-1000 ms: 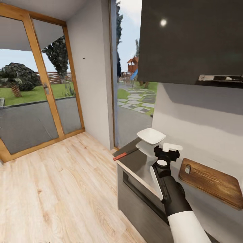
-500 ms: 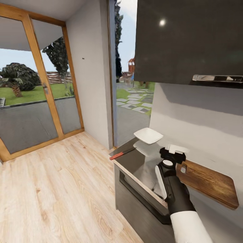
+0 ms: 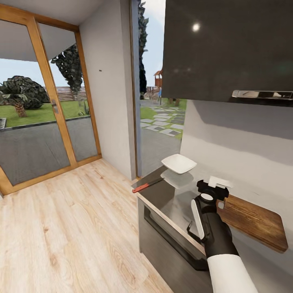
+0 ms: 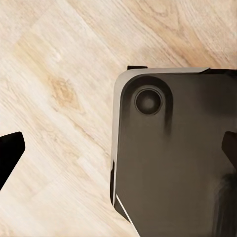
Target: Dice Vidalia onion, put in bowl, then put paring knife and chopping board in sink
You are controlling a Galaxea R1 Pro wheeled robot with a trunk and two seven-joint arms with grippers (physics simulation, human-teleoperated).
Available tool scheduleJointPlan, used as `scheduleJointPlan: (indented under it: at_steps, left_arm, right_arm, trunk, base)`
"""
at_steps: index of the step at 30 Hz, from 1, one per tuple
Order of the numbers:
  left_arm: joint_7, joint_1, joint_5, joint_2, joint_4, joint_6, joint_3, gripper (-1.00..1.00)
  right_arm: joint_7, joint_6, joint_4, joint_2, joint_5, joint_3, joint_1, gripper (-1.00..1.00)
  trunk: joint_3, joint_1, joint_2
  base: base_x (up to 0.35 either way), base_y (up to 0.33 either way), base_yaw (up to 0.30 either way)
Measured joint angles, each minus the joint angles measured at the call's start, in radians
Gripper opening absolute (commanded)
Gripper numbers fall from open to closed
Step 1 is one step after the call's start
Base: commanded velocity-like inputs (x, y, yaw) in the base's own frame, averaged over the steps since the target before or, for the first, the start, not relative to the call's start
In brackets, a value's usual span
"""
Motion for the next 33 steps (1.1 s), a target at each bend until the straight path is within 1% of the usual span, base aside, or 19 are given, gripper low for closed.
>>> scheduleJointPlan:
  at_steps: [3, 12, 24, 29, 31, 33]
  left_arm:
    - [0.0, 0.0, 0.0, 0.0, 0.0, 0.0, 0.0, 1.0]
    - [0.0, 0.0, 0.001, 0.0, 0.0, 0.0, 0.0, 1.0]
    - [0.0, 0.0, 0.001, 0.0, 0.001, 0.001, 0.0, 1.0]
    - [0.0, 0.0, 0.0, 0.0, 0.001, 0.0, 0.0, 1.0]
    - [0.0, 0.0, 0.001, 0.0, 0.001, 0.0, 0.0, 1.0]
    - [0.0, 0.0, 0.0, 0.0, 0.001, 0.0, 0.0, 1.0]
  right_arm:
    - [0.0, 0.0, 0.001, 0.0, -0.001, 0.0, 0.001, 1.0]
    - [-0.001, 0.0, 0.051, 0.0, -0.001, -0.006, 0.0, 1.0]
    - [0.0, 0.0, 0.054, 0.0, -0.001, -0.007, 0.0, 1.0]
    - [0.001, 0.0, 0.069, 0.0, -0.012, -0.007, 0.0, 1.0]
    - [0.009, 0.001, 0.087, 0.0, -0.019, -0.008, 0.0, 1.0]
    - [0.032, 0.003, 0.096, 0.0, -0.027, -0.008, 0.0, 1.0]
  trunk:
    - [0.0, 0.0, 0.0]
    - [0.0, 0.0, 0.0]
    - [0.0, 0.0, 0.0]
    - [0.0, 0.0, 0.0]
    - [0.0, 0.0, 0.0]
    - [0.0, 0.0, 0.0]
  base:
    - [0.0, 0.0, 0.0]
    - [0.0, 0.0, 0.0]
    - [0.0, 0.0, 0.0]
    - [0.0, 0.0, 0.0]
    - [0.0, 0.0, 0.0]
    - [0.0, 0.0, 0.0]
